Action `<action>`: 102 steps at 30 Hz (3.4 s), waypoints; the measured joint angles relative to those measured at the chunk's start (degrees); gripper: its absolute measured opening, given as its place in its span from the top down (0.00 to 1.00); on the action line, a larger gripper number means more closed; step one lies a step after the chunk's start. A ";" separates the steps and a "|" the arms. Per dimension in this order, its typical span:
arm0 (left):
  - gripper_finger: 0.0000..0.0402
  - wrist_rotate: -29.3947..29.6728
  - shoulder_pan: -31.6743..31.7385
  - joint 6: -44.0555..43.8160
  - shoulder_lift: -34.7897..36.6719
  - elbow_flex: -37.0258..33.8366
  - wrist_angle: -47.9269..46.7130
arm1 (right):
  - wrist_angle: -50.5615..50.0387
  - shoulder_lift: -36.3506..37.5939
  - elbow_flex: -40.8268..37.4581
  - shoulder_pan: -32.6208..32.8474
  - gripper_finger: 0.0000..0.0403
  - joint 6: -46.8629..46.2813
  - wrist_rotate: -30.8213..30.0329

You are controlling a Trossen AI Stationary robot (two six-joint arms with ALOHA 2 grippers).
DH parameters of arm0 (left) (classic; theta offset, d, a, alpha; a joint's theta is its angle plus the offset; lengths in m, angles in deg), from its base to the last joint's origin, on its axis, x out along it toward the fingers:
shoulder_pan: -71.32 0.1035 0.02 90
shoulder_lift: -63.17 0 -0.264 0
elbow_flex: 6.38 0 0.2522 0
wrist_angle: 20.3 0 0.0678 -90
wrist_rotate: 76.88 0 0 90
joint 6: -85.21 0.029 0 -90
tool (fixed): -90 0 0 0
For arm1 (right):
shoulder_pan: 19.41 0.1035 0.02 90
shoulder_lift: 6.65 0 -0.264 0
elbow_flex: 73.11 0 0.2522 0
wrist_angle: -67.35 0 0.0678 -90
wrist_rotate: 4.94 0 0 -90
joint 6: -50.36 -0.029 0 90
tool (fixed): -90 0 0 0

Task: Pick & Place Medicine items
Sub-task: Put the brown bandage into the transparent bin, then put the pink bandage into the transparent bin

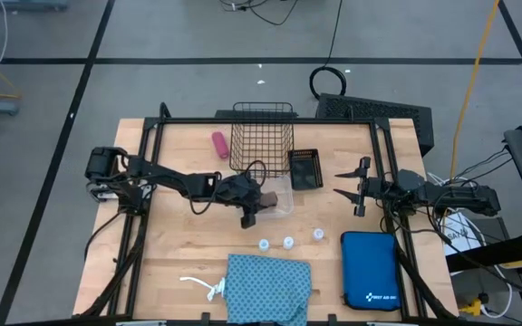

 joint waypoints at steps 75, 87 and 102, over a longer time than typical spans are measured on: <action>0.33 21.44 31.35 -33.57 11.58 -19.54 7.11 | 0.02 0.02 -0.01 -0.02 0.53 0.00 0.00; 0.33 21.37 31.19 -36.32 2.09 -19.42 11.16 | 0.02 0.02 -0.02 -0.02 0.53 0.00 0.00; 0.33 17.00 33.27 -32.79 2.81 -19.17 2.93 | 0.02 0.02 -0.02 0.00 0.53 0.00 0.00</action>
